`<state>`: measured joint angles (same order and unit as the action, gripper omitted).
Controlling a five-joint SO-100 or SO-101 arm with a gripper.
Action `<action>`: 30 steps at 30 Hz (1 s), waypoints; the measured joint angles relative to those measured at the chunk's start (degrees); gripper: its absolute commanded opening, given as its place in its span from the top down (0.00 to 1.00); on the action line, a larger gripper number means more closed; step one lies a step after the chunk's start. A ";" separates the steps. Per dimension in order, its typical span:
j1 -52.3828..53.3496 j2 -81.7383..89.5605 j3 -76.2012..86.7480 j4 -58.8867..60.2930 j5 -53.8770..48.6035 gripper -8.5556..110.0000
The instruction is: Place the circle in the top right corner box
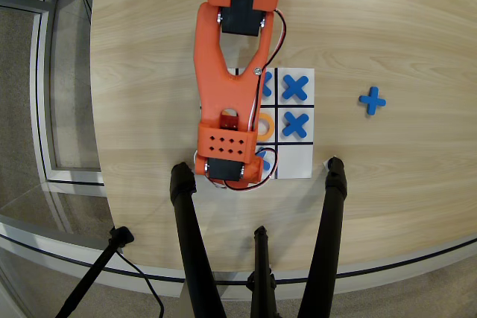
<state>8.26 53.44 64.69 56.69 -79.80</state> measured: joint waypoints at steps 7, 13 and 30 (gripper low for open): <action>0.00 -1.67 -0.53 0.00 0.00 0.93; -0.09 -2.64 -1.85 0.00 0.00 0.93; -0.18 -2.99 -2.81 2.02 -1.41 0.83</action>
<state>8.09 50.45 61.88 58.71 -81.21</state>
